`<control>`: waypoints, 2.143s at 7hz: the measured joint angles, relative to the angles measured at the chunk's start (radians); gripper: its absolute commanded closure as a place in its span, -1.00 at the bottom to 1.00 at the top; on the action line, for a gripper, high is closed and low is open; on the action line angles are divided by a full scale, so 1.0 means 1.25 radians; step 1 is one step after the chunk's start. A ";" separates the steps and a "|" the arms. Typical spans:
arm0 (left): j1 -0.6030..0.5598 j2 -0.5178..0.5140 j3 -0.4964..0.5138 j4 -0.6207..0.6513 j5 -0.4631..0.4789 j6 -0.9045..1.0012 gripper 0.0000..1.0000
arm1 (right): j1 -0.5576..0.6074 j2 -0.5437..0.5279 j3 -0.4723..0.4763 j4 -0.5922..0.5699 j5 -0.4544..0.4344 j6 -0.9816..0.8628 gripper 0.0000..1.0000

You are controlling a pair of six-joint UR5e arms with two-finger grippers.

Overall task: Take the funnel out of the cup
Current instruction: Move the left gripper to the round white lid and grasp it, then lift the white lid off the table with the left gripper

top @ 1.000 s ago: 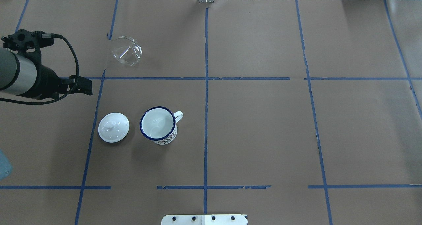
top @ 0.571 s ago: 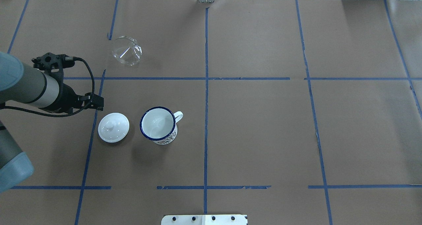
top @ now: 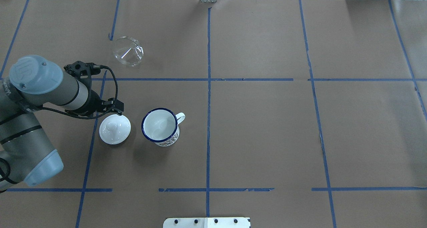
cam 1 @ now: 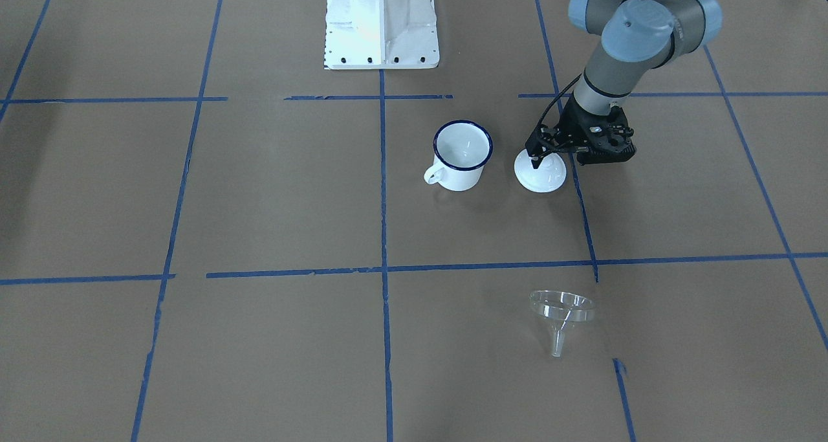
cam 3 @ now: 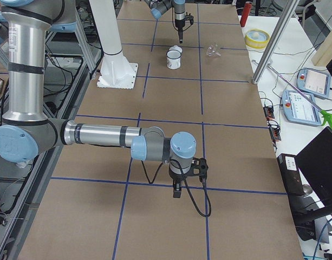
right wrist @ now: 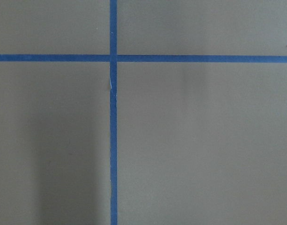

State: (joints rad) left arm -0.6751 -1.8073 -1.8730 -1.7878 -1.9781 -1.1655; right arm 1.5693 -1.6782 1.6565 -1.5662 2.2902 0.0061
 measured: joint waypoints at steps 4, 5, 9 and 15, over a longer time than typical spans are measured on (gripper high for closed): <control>0.026 -0.013 0.028 -0.001 0.002 0.000 -0.73 | 0.000 0.000 0.000 0.000 0.000 0.000 -1.00; 0.029 -0.013 0.027 -0.001 0.002 0.000 -0.72 | 0.000 0.000 0.000 0.000 0.000 0.000 -1.00; 0.040 -0.005 0.025 0.002 0.002 0.000 -0.08 | 0.000 0.000 0.000 0.000 0.000 0.000 -1.00; 0.039 -0.001 -0.008 0.041 0.002 0.000 1.00 | 0.000 0.000 0.000 0.000 0.000 0.000 -1.00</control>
State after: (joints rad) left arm -0.6265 -1.8083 -1.8831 -1.7361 -1.9758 -1.1658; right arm 1.5693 -1.6782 1.6567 -1.5662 2.2903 0.0061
